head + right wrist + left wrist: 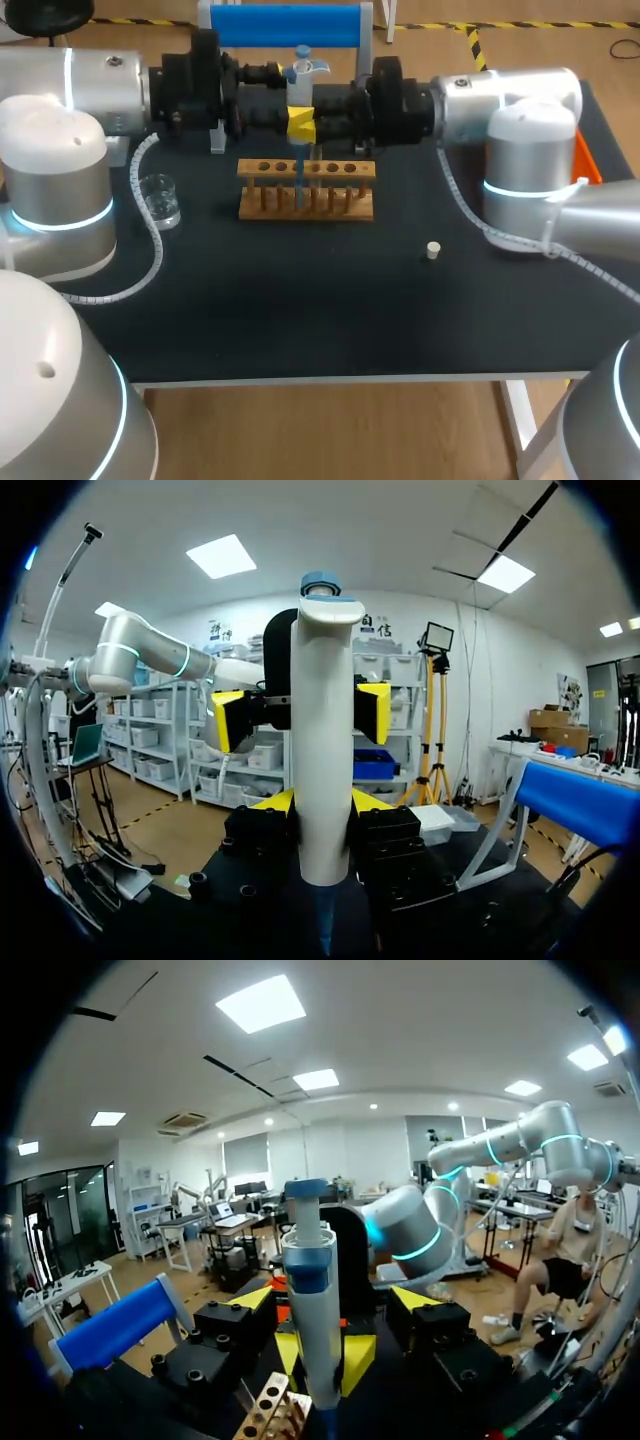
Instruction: Invert the test tube, pick up the pipette, mount the tip to pipette, aspirate from beaker and dispense into the tube, eject the tip, return the pipette, and cap with the stopper.
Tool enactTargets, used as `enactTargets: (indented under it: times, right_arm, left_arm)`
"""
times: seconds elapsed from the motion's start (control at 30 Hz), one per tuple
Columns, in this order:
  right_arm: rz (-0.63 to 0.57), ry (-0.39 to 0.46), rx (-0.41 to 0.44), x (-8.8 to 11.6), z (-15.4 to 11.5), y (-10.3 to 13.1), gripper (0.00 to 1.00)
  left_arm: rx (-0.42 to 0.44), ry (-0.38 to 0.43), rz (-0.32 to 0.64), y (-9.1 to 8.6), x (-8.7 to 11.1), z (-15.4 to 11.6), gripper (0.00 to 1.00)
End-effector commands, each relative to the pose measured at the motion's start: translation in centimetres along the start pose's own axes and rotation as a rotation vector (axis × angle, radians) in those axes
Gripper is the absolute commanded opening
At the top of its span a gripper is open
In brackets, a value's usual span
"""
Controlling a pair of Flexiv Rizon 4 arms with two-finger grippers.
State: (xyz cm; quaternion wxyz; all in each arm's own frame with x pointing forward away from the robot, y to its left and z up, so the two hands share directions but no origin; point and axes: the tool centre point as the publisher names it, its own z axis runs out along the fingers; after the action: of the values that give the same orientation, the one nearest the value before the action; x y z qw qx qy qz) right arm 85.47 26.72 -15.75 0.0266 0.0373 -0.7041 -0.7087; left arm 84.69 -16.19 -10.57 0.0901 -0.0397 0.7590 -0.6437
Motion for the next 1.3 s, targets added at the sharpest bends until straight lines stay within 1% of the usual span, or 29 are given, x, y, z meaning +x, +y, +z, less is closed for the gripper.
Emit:
enactTargets:
  times: [0.03, 0.13, 0.37, 0.53, 0.67, 0.83, 0.9, 1.0, 1.2, 1.27, 1.3]
  right_arm:
    - [0.000, -0.001, 0.009, 0.2, -2.1, 0.1, 0.00]
    - [0.001, -0.008, 0.016, 0.1, -4.1, -0.1, 0.00]
    - [0.000, -0.001, 0.006, -0.5, -10.2, 0.1, 0.00]
    - [-0.005, 0.027, -0.012, -1.3, -14.9, 0.6, 0.00]
    - [-0.025, 0.045, -0.010, -1.8, -18.2, 1.5, 0.00]
    - [-0.029, 0.047, 0.005, -2.3, -21.6, 2.7, 0.00]
    - [-0.029, 0.063, 0.019, -2.4, -22.9, 3.2, 0.00]
    - [-0.021, 0.090, 0.016, -2.6, -24.9, 3.6, 0.00]
    - [-0.011, 0.091, 0.011, -3.2, -29.4, 3.9, 0.00]
    - [-0.011, 0.091, 0.037, -3.3, -30.5, 4.0, 0.00]
    - [-0.010, 0.091, 0.033, -3.2, -30.8, 4.0, 0.00]
  left_arm:
    - [0.001, -0.003, 0.001, 0.1, 0.1, 0.0, 1.00]
    - [0.001, -0.003, 0.001, 0.1, 0.1, 0.0, 1.00]
    - [0.001, -0.003, 0.001, 0.1, 0.1, 0.0, 1.00]
    - [0.001, -0.003, 0.001, 0.1, 0.1, 0.0, 1.00]
    - [0.001, -0.003, 0.001, 0.1, 0.1, 0.0, 1.00]
    - [0.001, -0.003, 0.001, 0.1, 0.1, 0.0, 1.00]
    - [0.001, -0.003, 0.001, 0.1, 0.1, 0.0, 1.00]
    - [0.001, -0.003, 0.001, 0.1, 0.1, 0.0, 1.00]
    - [0.001, -0.003, 0.001, 0.1, 0.1, 0.0, 1.00]
    - [0.001, -0.003, 0.001, 0.1, 0.1, 0.0, 1.00]
    - [0.001, -0.003, 0.001, 0.1, 0.1, 0.0, 1.00]
